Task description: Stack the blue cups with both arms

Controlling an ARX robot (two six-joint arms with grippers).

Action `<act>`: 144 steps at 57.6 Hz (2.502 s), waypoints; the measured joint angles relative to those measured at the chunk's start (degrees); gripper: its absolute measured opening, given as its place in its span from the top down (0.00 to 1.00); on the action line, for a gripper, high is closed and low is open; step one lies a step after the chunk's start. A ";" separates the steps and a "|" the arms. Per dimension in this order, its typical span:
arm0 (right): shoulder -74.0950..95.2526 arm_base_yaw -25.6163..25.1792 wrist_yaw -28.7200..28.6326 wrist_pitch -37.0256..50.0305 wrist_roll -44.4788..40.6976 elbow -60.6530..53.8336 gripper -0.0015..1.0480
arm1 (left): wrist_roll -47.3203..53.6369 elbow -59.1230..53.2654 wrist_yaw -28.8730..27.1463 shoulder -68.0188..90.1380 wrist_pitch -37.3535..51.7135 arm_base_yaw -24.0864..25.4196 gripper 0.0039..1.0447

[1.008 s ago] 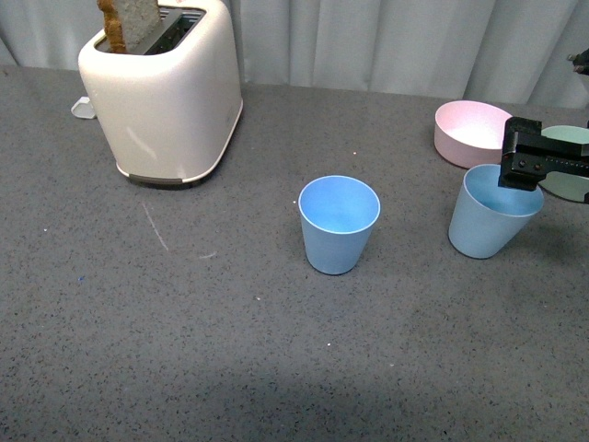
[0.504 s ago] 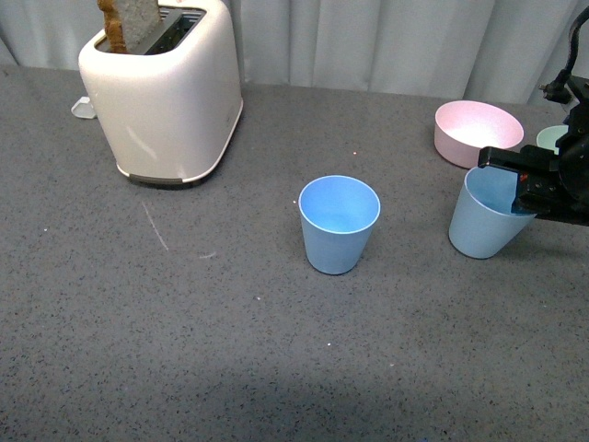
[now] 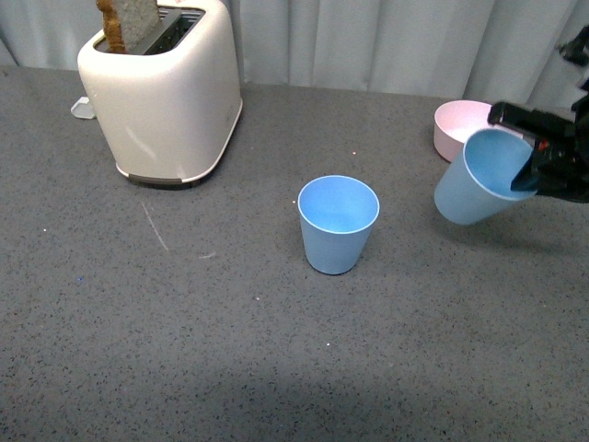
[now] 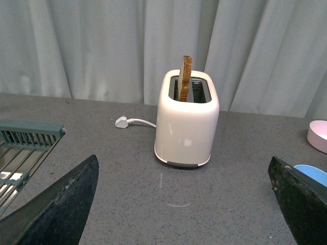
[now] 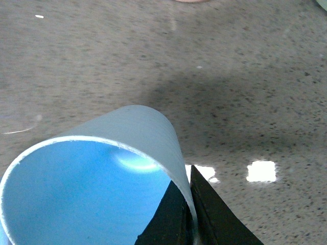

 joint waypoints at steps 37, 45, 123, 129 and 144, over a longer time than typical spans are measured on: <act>-6.69 14.93 -4.61 -2.67 4.44 0.48 0.99 | 0.00 0.00 0.00 0.00 0.00 0.00 0.06; -6.23 14.99 -4.68 -2.71 4.55 0.48 0.99 | 0.00 0.00 0.00 0.00 0.00 0.00 0.06; -35.23 4.13 16.28 72.28 -20.31 -50.77 0.99 | 0.02 0.00 -0.02 -0.02 -0.09 0.00 0.06; -39.58 2.69 15.32 70.05 -20.31 -53.05 0.99 | 0.02 0.00 0.00 -0.02 -0.09 -0.02 0.06; -52.85 -0.81 10.84 61.31 -20.31 -57.57 0.99 | 0.02 0.00 0.00 -0.02 -0.09 0.00 0.06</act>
